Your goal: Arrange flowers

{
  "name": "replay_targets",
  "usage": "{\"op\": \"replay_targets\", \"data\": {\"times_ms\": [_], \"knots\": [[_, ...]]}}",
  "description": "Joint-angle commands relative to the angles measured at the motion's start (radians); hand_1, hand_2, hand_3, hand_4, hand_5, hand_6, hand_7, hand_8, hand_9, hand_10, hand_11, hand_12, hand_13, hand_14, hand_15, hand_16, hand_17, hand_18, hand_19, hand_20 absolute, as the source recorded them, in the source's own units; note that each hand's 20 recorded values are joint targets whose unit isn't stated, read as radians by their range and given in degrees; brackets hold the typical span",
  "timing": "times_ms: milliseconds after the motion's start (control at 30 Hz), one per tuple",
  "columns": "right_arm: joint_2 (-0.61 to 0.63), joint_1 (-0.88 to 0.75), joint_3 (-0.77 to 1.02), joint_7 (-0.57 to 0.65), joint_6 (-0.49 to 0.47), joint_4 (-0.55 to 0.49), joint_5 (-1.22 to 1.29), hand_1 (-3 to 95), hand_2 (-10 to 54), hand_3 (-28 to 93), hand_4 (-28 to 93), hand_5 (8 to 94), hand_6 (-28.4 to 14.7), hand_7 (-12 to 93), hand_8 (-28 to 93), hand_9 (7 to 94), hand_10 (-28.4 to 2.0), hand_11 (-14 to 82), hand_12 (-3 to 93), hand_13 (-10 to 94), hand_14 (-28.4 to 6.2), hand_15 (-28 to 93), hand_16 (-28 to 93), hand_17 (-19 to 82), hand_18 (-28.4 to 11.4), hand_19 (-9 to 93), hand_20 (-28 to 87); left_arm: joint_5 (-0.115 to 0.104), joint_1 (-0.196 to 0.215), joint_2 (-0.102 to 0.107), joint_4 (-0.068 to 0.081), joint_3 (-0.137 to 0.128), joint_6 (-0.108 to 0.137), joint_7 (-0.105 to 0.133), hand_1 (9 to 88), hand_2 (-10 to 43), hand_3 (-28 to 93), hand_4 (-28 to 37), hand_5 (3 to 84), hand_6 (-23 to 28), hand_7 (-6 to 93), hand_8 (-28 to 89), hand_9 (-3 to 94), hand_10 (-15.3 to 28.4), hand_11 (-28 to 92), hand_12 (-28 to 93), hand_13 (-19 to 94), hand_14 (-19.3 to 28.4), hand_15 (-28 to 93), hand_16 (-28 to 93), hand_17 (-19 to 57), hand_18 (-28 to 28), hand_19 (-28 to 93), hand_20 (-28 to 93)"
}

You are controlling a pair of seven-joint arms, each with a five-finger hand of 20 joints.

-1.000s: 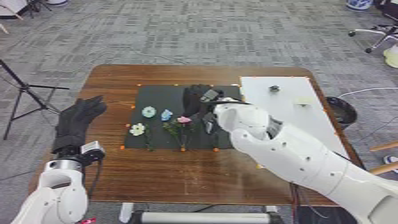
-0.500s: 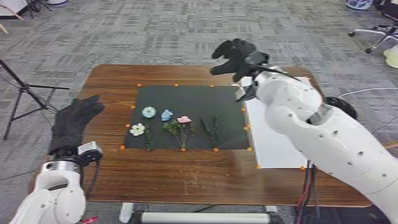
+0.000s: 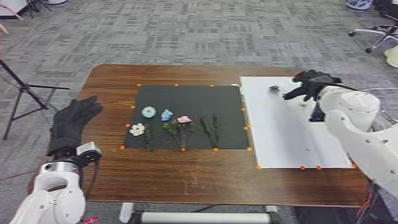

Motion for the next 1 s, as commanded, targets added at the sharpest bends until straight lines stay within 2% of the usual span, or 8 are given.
{"op": "replay_targets", "data": {"times_ms": [33, 200, 367, 533, 633, 733, 800, 1000], "knots": [[0.007, -0.062, 0.0, 0.038, 0.089, 0.013, 0.005, 28.6, -9.5, 60, -18, 43.0, -2.1, 7, -4, 43.1, -16.0, 5.1, 14.2, 80, -4.2, 72, 29, 50, -21.3, 93, 59, -0.001, 0.012, -0.012, -0.011, -0.006, -0.005, 0.001, 22.6, 14.0, 67, -28.3, 53.9, 3.9, 13.7, -7, 50.9, 15.2, 23, 13, 38, 18.3, 26, 0, 5.7, 13.6, 16, 19], [0.026, -0.089, -0.056, 0.046, 0.207, 0.021, -0.04, 40.8, -9.5, 65, -18, 52.7, 0.1, 13, -7, 54.3, -13.6, 9.2, 17.7, 82, -2.6, 73, 29, 54, -19.3, 93, 62, 0.0, 0.018, -0.014, -0.012, -0.006, -0.012, -0.004, 22.6, 13.9, 67, -28.3, 53.9, 3.9, 13.7, -7, 50.9, 15.2, 23, 13, 38, 18.3, 26, 0, 5.5, 13.7, 16, 19], [0.019, -0.107, -0.06, 0.053, 0.198, 0.025, -0.068, 52.8, -9.5, 68, -19, 58.9, 2.3, 18, -9, 60.5, -12.1, 12.7, 18.3, 84, -1.5, 73, 29, 56, -18.2, 93, 63, 0.001, 0.017, -0.013, -0.012, -0.009, -0.014, -0.009, 22.6, 13.9, 67, -28.3, 53.9, 4.0, 13.6, -7, 50.9, 15.2, 23, 13, 38, 18.3, 26, 0, 5.4, 13.7, 16, 19], [0.022, -0.133, -0.061, 0.053, 0.199, 0.023, -0.075, 58.5, -9.5, 66, -20, 60.7, 2.8, 20, -6, 62.1, -11.9, 13.5, 18.1, 84, -1.0, 73, 29, 56, -17.6, 93, 63, 0.003, 0.023, -0.015, -0.013, -0.011, -0.018, -0.015, 22.7, 13.9, 67, -28.3, 53.7, 3.9, 13.6, -7, 50.8, 15.3, 23, 13, 38, 18.3, 26, 0, 5.4, 13.8, 16, 19], [0.02, -0.144, -0.069, 0.029, 0.254, 0.039, -0.101, 60.0, -9.5, 65, -19, 61.7, 2.7, 20, -2, 64.0, -11.4, 13.6, 18.9, 85, -0.9, 73, 29, 56, -17.4, 93, 63, 0.0, 0.022, -0.014, -0.012, -0.011, -0.014, -0.015, 22.7, 13.9, 67, -28.3, 53.8, 4.0, 13.5, -7, 50.8, 15.2, 23, 13, 38, 18.4, 26, 0, 5.3, 13.8, 16, 19], [0.021, -0.145, -0.087, 0.016, 0.334, 0.063, -0.113, 65.3, -9.5, 56, -16, 66.9, 2.2, 21, 5, 73.8, -9.8, 6.1, 29.8, 86, -0.1, 72, 29, 57, -16.9, 93, 63, 0.001, 0.016, -0.011, -0.009, -0.008, -0.019, -0.021, 22.7, 13.9, 67, -28.3, 53.8, 4.0, 13.5, -7, 50.8, 15.2, 23, 13, 38, 18.4, 26, 0, 5.3, 13.8, 16, 19], [0.026, -0.143, -0.098, 0.006, 0.387, 0.073, -0.107, 67.1, -9.5, 53, -16, 72.9, 2.0, 22, 7, 80.6, -8.9, 5.8, 33.2, 88, 0.4, 71, 30, 59, -16.7, 93, 63, 0.005, 0.014, -0.012, -0.008, -0.008, -0.022, -0.022, 22.7, 13.9, 67, -28.3, 53.8, 4.0, 13.5, -7, 50.8, 15.3, 23, 13, 38, 18.4, 26, 0, 5.3, 13.8, 16, 19], [0.049, -0.086, -0.146, -0.016, 0.51, 0.07, -0.073, 68.0, -9.5, 53, -15, 77.0, 1.4, 21, 6, 84.8, -8.7, 6.8, 35.5, 90, 0.9, 70, 30, 60, -16.5, 93, 63, -0.001, 0.015, -0.009, -0.012, -0.01, -0.012, -0.017, 22.6, 13.9, 67, -28.3, 53.7, 4.1, 13.4, -7, 50.7, 15.3, 23, 13, 38, 18.4, 26, 0, 5.4, 13.8, 16, 18]]}}
